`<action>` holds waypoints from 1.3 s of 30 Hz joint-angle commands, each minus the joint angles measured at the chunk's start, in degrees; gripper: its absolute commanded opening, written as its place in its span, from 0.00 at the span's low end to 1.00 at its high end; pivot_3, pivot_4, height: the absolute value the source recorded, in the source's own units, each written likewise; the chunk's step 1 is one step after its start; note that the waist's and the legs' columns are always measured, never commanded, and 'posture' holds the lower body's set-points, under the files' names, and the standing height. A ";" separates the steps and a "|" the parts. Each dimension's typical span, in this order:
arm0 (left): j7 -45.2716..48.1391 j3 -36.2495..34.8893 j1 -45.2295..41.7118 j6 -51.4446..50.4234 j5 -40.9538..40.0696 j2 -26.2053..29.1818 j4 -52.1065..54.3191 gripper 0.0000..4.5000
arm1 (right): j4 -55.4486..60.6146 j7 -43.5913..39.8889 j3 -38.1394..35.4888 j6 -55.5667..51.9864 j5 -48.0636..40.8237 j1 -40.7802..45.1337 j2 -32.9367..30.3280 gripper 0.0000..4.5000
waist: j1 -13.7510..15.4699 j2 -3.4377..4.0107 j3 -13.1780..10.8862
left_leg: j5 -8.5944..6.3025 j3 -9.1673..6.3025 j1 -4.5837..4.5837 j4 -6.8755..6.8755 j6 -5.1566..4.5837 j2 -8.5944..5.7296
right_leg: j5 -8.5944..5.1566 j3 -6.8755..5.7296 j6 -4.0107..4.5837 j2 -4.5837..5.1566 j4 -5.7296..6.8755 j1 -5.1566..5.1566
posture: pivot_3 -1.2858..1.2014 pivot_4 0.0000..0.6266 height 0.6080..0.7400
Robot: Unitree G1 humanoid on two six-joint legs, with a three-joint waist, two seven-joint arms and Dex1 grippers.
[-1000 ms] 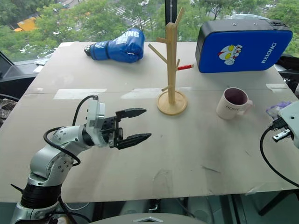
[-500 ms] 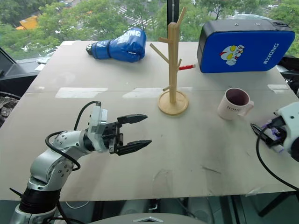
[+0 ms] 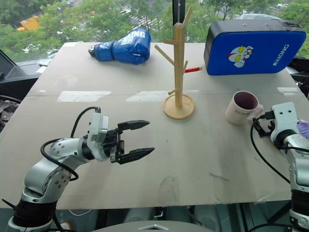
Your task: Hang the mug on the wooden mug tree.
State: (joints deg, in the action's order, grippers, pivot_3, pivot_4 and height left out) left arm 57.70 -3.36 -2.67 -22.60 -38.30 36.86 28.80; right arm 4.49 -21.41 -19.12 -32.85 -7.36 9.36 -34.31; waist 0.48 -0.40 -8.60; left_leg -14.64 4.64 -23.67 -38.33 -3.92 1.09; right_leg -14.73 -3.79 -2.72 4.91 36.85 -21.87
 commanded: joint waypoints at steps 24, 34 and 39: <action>-4.20 -9.10 6.93 13.24 0.86 -6.59 -2.68 1.00 | 0.56 -25.46 12.43 4.63 -10.76 20.61 -8.67 0.01 | -1.25 0.34 -0.20 | 0.00 0.03 -0.01 -0.02 0.00 0.10 | 0.02 0.00 0.01 0.13 0.02 -0.06 | 0.52 0.24 0.93; -1.72 -14.29 13.13 11.37 -7.18 -5.34 0.80 1.00 | -14.75 -37.77 26.51 10.67 -4.49 45.31 -6.60 0.01 | -1.10 0.18 -0.30 | 0.00 0.04 -0.21 0.00 0.00 0.09 | 0.03 -0.02 0.04 0.25 -0.01 -0.25 | 0.52 0.24 0.93; -1.85 -17.25 16.77 10.59 -10.64 -5.08 2.92 1.00 | -19.07 -38.64 29.03 11.61 -1.35 51.18 -4.81 0.01 | -1.25 0.16 -0.32 | -0.01 0.09 -0.22 0.02 0.01 0.08 | 0.03 -0.09 0.04 0.40 -0.02 -0.26 | 0.52 0.24 0.93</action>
State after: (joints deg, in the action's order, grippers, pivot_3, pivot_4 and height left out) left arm 55.69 -18.55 13.36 -12.14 -46.92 31.28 28.81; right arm -14.31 -59.72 10.12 -22.53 -9.72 57.91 -39.26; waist -0.76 -0.24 -8.92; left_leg -14.64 4.73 -23.89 -38.31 -3.92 1.17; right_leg -14.70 -3.88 -2.67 5.32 36.84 -22.13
